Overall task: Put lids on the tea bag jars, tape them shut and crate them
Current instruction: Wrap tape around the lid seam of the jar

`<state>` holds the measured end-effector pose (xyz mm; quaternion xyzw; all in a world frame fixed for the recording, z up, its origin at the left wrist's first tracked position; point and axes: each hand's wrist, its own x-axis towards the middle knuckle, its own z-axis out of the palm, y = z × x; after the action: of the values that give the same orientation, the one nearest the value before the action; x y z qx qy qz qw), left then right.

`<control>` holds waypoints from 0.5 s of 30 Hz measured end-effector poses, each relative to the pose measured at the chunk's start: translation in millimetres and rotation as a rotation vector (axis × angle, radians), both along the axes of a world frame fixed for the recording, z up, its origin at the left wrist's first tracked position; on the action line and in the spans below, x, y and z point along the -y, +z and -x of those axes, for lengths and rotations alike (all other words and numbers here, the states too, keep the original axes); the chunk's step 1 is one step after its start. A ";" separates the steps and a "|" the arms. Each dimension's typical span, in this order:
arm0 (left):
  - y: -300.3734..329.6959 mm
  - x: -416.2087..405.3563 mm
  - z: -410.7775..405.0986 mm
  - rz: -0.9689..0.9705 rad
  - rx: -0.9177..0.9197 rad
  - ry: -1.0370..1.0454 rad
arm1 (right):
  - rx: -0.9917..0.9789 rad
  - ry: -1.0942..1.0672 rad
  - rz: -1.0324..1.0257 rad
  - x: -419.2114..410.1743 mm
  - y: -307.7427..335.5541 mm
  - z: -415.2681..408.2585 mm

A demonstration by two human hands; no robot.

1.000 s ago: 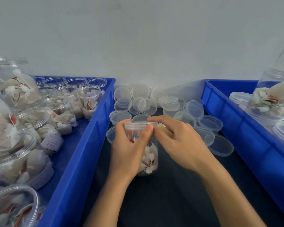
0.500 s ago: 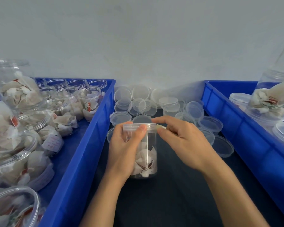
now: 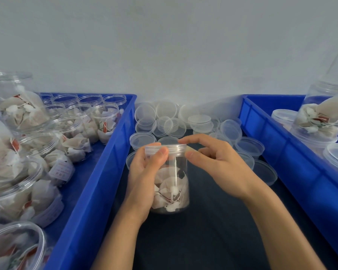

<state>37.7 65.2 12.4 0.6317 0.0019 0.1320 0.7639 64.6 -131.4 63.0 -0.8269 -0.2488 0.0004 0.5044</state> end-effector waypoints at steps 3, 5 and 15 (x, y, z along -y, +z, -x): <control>0.2 -3.0 0.2 -0.003 -0.011 -0.036 | -0.032 0.017 -0.025 1.0 1.2 -0.1; 0.1 -4.7 0.2 -0.023 -0.027 -0.067 | -0.047 0.025 -0.029 1.8 1.8 0.1; -2.3 -7.0 1.9 0.007 -0.051 -0.167 | -0.059 0.001 0.001 2.8 2.9 2.0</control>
<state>35.8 72.2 10.1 0.6302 -0.0308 0.0515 0.7741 62.6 -134.2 65.9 -0.8266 -0.2342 0.0250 0.5112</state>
